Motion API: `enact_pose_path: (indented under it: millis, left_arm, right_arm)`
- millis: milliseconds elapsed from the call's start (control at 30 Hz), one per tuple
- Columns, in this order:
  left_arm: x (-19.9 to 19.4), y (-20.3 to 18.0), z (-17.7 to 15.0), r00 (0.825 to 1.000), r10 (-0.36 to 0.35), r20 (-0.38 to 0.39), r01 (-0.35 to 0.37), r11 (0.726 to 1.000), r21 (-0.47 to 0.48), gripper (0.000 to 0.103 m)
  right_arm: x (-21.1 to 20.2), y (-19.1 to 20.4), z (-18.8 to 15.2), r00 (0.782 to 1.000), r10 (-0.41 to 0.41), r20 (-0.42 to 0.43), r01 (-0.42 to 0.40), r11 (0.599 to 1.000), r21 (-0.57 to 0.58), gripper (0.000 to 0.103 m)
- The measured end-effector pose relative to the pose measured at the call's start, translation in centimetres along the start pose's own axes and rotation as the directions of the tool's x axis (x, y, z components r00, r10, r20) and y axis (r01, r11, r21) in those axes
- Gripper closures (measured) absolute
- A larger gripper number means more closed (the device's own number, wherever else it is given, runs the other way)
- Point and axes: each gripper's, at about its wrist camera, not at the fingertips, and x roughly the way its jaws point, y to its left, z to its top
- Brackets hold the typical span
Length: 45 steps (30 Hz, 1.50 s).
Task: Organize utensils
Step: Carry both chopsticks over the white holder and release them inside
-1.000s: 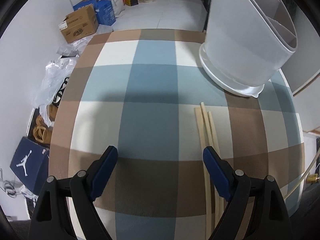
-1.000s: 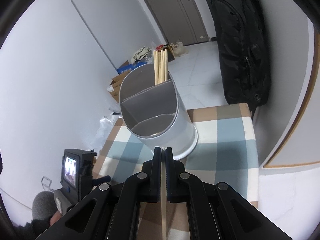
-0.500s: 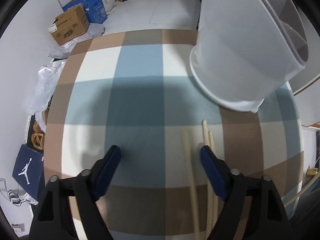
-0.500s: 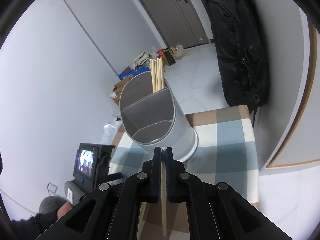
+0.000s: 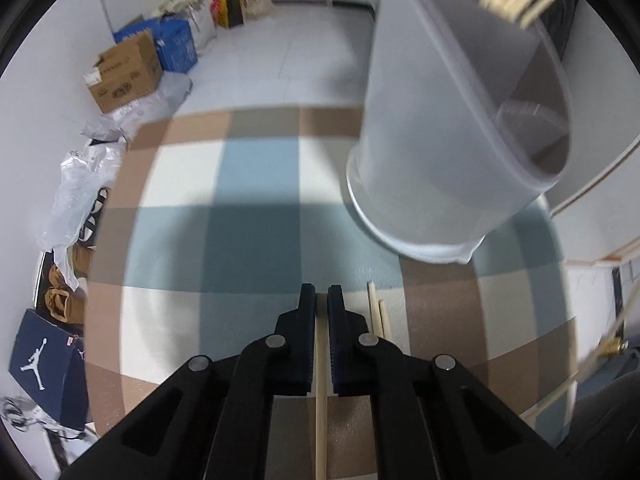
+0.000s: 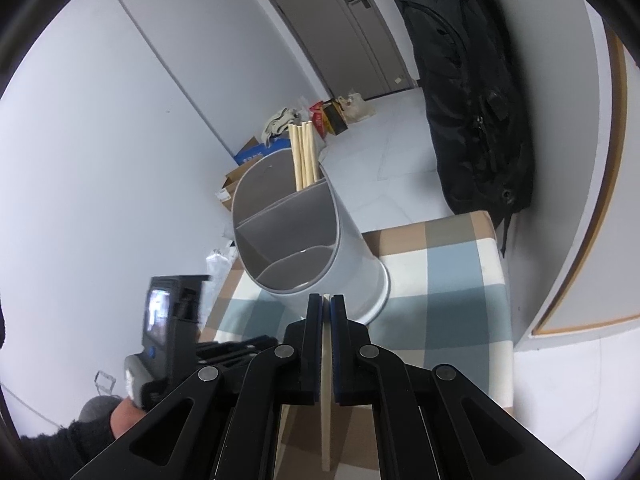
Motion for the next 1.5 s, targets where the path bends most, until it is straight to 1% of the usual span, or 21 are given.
enact_pose_path:
  millis: [67, 133, 267, 400, 567, 700, 833, 967, 1200, 1267, 1500]
  left_arm:
    - [-1.6, 0.3, -0.2, 0.998, -0.014, 0.059, 0.015, 1.0, -0.02, 0.101]
    - [-3.5, 0.7, -0.4, 0.993, -0.015, 0.12, 0.02, 0.999, -0.039, 0.101]
    - [-5.8, 1.1, -0.5, 0.982, -0.034, 0.188, 0.047, 0.997, -0.066, 0.101]
    - [-7.5, 1.2, 0.0, 0.969, -0.057, 0.24, 0.072, 0.996, -0.052, 0.101]
    - [-8.5, 1.3, 0.4, 0.958, -0.072, 0.276, 0.082, 0.996, -0.023, 0.101]
    - [-9.9, 1.1, 0.5, 0.95, -0.085, 0.302, 0.09, 0.996, -0.003, 0.101]
    - [-11.3, 1.0, 0.8, 0.938, -0.103, 0.33, 0.1, 0.995, 0.024, 0.101]
    - [-12.5, 0.7, 1.3, 0.931, -0.122, 0.343, 0.113, 0.992, 0.047, 0.101]
    - [-15.0, -0.3, 2.7, 0.917, -0.134, 0.376, 0.109, 0.99, 0.087, 0.101]
    - [-15.7, -0.4, 3.3, 0.911, -0.144, 0.386, 0.119, 0.989, 0.089, 0.101]
    - [-17.9, -0.8, 6.0, 0.887, -0.17, 0.429, 0.142, 0.985, 0.098, 0.101]
  right_arm:
    - [-0.1, 0.2, 0.0, 1.0, 0.003, 0.006, -0.003, 1.0, -0.011, 0.1]
    - [-0.2, 0.5, -0.1, 1.0, 0.005, 0.011, -0.005, 1.0, -0.02, 0.1]
    - [-0.5, 1.0, -0.2, 1.0, 0.014, 0.019, -0.013, 1.0, -0.027, 0.1]
    - [-1.3, 1.8, -0.1, 0.999, 0.016, 0.043, -0.014, 0.999, -0.044, 0.1]
    - [-2.0, 3.2, 0.1, 0.997, 0.007, 0.073, -0.001, 0.996, -0.085, 0.1]
    - [-2.5, 4.3, 0.0, 0.996, 0.016, 0.085, -0.007, 0.994, -0.107, 0.1]
    - [-2.9, 5.2, 0.2, 0.996, 0.019, 0.092, -0.009, 0.993, -0.114, 0.1]
    - [-3.3, 5.8, 0.7, 0.995, 0.021, 0.1, -0.009, 0.993, -0.117, 0.1]
    - [-4.5, 7.0, 2.8, 0.991, 0.032, 0.131, -0.015, 0.991, -0.13, 0.1]
    - [-4.8, 7.2, 3.6, 0.989, 0.037, 0.14, -0.019, 0.991, -0.13, 0.1]
    - [-5.6, 7.7, 6.6, 0.984, 0.052, 0.168, -0.032, 0.993, -0.117, 0.1]
